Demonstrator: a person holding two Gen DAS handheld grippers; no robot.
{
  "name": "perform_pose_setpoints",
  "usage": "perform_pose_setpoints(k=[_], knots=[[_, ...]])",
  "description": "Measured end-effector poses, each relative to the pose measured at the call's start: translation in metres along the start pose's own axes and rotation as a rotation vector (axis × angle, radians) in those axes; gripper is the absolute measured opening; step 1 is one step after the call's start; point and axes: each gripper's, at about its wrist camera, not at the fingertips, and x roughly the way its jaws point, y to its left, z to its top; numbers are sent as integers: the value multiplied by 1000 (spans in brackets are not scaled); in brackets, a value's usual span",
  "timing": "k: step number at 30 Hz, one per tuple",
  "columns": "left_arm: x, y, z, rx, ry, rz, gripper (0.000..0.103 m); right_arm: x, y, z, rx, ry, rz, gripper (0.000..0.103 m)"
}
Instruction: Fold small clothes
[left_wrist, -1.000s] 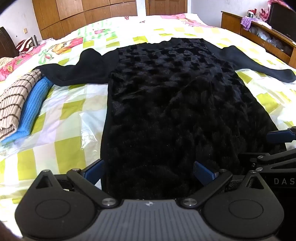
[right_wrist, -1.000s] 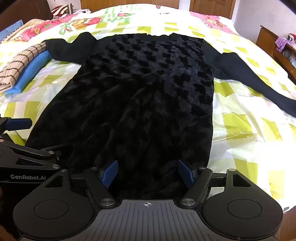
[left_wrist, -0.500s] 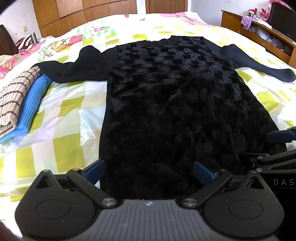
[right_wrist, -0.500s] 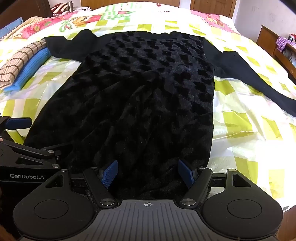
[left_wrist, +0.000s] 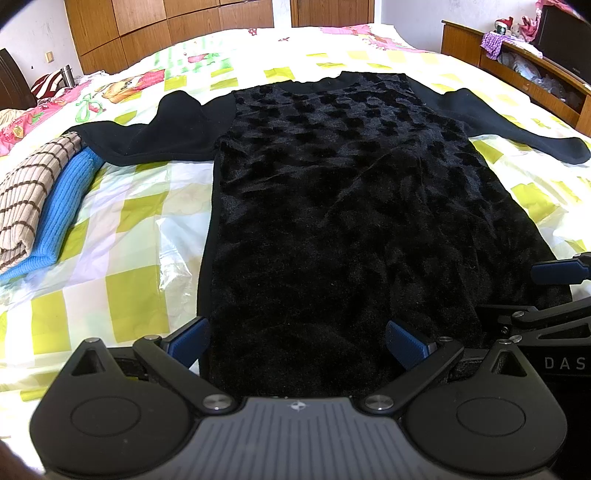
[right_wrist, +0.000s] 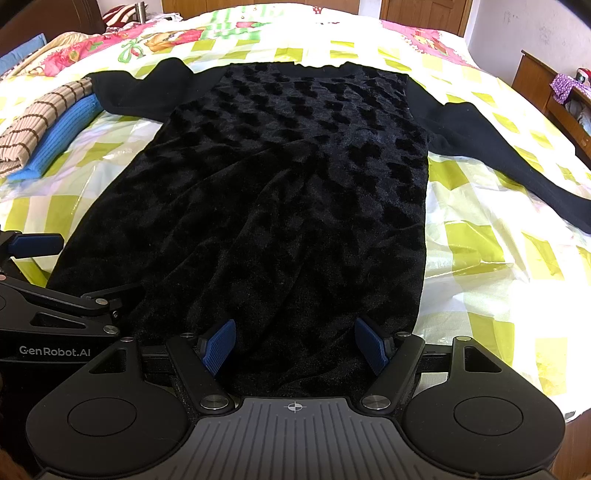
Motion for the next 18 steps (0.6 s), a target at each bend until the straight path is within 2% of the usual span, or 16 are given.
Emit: perform_pose_setpoints(k=[18], knots=[[0, -1, 0, 0, 0, -1, 103, 0, 0, 0, 0, 2, 0, 72]])
